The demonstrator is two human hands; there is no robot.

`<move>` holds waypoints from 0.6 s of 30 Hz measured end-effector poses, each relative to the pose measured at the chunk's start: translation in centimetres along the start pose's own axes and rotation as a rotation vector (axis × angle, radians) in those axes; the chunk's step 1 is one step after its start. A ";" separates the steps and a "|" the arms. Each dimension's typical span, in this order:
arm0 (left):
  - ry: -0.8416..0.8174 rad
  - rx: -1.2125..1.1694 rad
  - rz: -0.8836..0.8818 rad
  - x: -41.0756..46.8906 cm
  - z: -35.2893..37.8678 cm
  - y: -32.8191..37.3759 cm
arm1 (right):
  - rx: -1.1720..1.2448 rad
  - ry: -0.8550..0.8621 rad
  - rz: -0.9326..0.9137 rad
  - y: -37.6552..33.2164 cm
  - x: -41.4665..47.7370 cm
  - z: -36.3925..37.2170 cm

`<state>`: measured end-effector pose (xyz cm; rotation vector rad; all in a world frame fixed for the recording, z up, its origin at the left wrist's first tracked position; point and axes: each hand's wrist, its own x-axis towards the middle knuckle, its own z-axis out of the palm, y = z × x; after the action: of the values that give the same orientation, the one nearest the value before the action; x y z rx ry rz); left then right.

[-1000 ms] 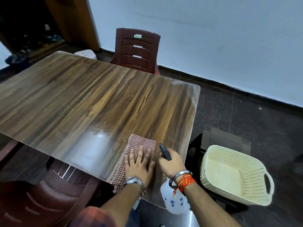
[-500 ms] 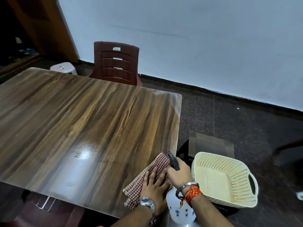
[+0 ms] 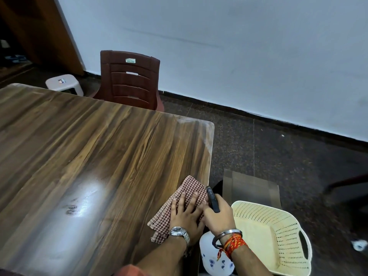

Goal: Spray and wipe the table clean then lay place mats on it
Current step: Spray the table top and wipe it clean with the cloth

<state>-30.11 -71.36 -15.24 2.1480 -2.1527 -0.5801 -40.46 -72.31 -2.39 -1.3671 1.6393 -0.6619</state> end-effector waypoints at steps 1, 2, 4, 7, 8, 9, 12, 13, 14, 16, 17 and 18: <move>0.006 0.005 0.007 0.9 -0.2 0.2 | 0.009 -0.001 -0.008 0.1 0.8 -0.2; 0.007 0.001 0.004 1.8 -0.2 0.4 | 0.007 -0.004 -0.016 0.2 1.6 -0.3; 0.010 0.003 -0.044 3.8 -0.5 0.9 | 0.002 -0.022 -0.034 0.4 3.1 -0.8; 0.026 0.019 -0.130 7.2 -1.5 1.8 | 0.012 -0.053 -0.064 1.1 5.7 -1.9; 0.031 0.016 -0.157 8.3 -2.2 2.0 | 0.018 -0.059 -0.067 1.1 6.5 -2.4; 0.041 0.036 -0.173 9.6 -2.8 2.5 | 0.023 -0.069 -0.069 1.2 7.6 -3.1; 0.075 0.028 -0.272 13.3 -3.9 3.7 | 0.000 -0.110 -0.080 1.4 11.0 -5.4; 0.088 0.026 -0.308 14.5 -4.3 3.9 | -0.015 -0.126 -0.087 1.4 12.1 -6.1; 0.096 0.014 -0.335 15.8 -4.4 4.1 | -0.030 -0.140 -0.089 1.4 13.4 -6.7; 0.107 -0.001 -0.367 18.4 -4.8 4.5 | -0.055 -0.157 -0.091 1.6 15.6 -7.5; 0.106 -0.001 -0.375 19.7 -4.9 4.6 | -0.061 -0.160 -0.090 1.8 16.6 -7.7; 0.106 -0.002 -0.378 20.8 -5.1 4.7 | -0.063 -0.156 -0.092 1.7 17.4 -7.8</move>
<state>-33.92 -92.91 -13.90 2.5392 -1.7023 -0.4711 -48.33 -89.62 -5.06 -1.5079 1.4917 -0.5455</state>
